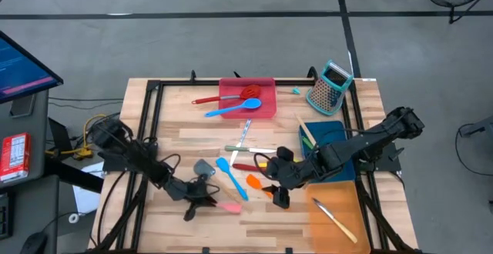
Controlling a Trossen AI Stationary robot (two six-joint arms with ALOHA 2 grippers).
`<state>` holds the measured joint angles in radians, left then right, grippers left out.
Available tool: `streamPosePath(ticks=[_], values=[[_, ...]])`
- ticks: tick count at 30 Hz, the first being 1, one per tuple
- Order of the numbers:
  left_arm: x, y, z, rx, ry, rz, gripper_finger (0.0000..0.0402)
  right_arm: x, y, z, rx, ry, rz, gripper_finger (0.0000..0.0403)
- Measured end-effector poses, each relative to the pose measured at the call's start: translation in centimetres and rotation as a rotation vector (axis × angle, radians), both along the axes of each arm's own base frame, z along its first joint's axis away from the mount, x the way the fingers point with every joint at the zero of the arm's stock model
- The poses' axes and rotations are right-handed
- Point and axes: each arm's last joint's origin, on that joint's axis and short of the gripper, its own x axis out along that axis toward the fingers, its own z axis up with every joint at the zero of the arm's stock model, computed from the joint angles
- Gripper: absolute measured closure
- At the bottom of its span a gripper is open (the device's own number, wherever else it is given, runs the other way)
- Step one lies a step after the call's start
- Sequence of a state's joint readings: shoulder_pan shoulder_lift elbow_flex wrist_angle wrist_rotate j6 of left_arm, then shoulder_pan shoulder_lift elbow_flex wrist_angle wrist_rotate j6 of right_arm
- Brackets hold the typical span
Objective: Pick & Place Kitchen Items
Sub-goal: Put the pink spatula into the blue bin
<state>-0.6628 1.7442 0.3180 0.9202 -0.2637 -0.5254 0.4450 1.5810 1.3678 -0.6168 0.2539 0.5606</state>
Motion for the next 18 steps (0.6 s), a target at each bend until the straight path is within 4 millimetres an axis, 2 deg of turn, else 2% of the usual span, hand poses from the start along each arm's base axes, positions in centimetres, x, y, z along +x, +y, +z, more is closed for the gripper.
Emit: streamPosePath(ticks=[11,18], values=[[1.1,1.5,4.0,-0.118,-0.142,0.079,0.0395,0.2,0.0,0.2,-0.074,-0.040,0.028,0.0148],[1.2,2.6,7.6,-0.249,-0.267,0.099,0.0395,-0.2,0.1,0.7,-0.190,-0.077,0.054,0.0148]])
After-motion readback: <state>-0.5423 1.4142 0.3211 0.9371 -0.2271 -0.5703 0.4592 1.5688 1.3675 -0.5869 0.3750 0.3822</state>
